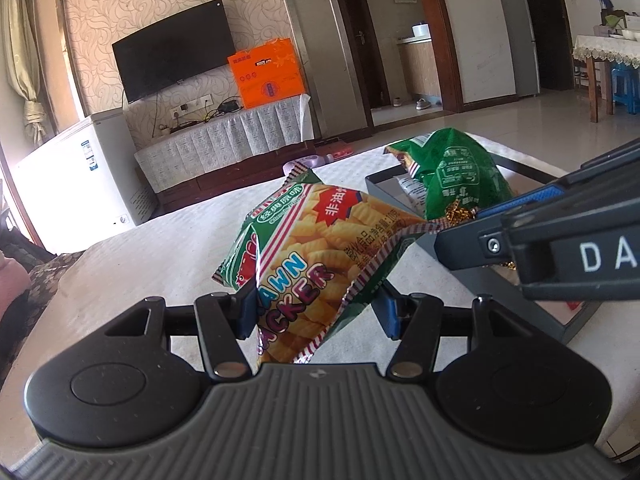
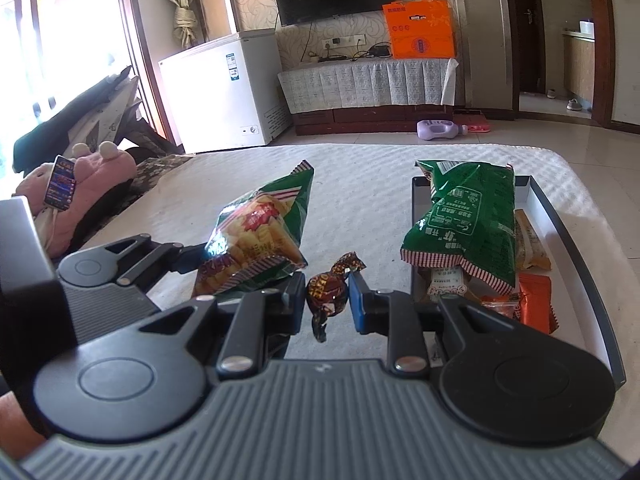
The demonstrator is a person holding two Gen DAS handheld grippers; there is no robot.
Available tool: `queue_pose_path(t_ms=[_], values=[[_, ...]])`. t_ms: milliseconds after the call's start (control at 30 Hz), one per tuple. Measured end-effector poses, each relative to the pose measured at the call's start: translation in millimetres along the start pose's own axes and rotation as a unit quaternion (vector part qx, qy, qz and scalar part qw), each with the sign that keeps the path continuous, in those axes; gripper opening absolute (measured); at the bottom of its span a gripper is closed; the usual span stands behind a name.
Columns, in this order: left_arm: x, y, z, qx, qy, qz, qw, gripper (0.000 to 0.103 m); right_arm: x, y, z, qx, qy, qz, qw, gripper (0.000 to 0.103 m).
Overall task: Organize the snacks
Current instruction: 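Carry the chip bag with the left gripper while the right carries the chocolate over the box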
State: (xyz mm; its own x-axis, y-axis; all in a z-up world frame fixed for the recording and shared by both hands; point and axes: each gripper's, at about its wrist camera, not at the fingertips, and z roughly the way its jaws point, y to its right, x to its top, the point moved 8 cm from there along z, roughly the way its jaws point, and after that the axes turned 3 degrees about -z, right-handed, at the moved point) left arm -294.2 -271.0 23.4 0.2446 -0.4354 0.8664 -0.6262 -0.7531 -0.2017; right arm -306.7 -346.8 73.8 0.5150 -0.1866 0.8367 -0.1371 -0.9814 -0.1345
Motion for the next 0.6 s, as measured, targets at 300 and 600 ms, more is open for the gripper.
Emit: queue_pose_path(t_ms=[300, 600], values=[[5.2, 18.6, 0.0, -0.023, 0.007, -0.002, 0.9997, 0.063, -2.3, 20.1, -8.3, -0.018, 0.003, 0.012, 1.000, 0.027], [10.8, 33.1, 0.1, -0.041, 0.014, -0.005, 0.9990, 0.063, -5.1, 35.9, -13.1, -0.032, 0.004, 0.022, 0.999, 0.027]])
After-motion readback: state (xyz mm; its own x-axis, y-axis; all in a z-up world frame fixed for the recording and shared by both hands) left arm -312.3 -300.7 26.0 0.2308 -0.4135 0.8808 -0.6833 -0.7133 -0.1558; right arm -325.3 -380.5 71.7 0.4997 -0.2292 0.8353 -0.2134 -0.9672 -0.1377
